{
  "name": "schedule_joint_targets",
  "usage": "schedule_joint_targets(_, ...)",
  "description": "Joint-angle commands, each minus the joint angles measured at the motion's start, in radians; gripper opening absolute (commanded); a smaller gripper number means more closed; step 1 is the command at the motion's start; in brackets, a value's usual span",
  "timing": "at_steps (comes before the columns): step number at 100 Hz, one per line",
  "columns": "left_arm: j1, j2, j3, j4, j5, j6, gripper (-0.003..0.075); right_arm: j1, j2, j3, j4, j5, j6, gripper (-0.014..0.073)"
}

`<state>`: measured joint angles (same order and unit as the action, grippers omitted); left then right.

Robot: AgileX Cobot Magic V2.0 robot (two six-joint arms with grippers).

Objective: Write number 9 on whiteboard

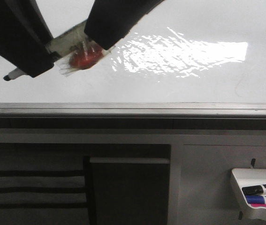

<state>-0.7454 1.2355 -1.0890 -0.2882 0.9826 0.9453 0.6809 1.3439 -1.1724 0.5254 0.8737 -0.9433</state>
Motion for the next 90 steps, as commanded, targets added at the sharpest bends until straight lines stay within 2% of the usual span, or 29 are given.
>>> schedule_joint_targets(1, 0.001, -0.027, -0.034, -0.031, -0.049, -0.011, 0.0127, -0.002, -0.027, -0.030, 0.032, -0.029, -0.009, -0.0035)
schedule_joint_targets(13, 0.021, -0.033, -0.034, -0.025, -0.051, -0.013, 0.0296, -0.004, -0.041, -0.032, 0.019, -0.028, -0.009, -0.0046)
schedule_joint_targets(22, 0.059, -0.063, -0.034, -0.016, -0.059, -0.043, 0.0353, -0.020, -0.068, -0.036, -0.020, -0.023, 0.033, -0.0046)
schedule_joint_targets(43, 0.237, -0.192, -0.022, -0.016, -0.074, -0.181, 0.0353, -0.122, -0.166, -0.038, -0.252, -0.001, 0.344, -0.0046)
schedule_joint_targets(64, 0.452, -0.333, 0.113, -0.093, -0.134, -0.225, 0.0353, -0.323, -0.272, 0.053, -0.267, -0.065, 0.639, -0.0046)
schedule_joint_targets(78, 0.530, -0.403, 0.206, -0.148, -0.211, -0.225, 0.0353, -0.366, -0.299, 0.158, -0.228, -0.217, 0.652, -0.0046)
schedule_joint_targets(90, 0.539, -0.419, 0.233, -0.152, -0.246, -0.225, 0.0353, -0.366, -0.291, 0.214, -0.182, -0.316, 0.652, -0.0046)
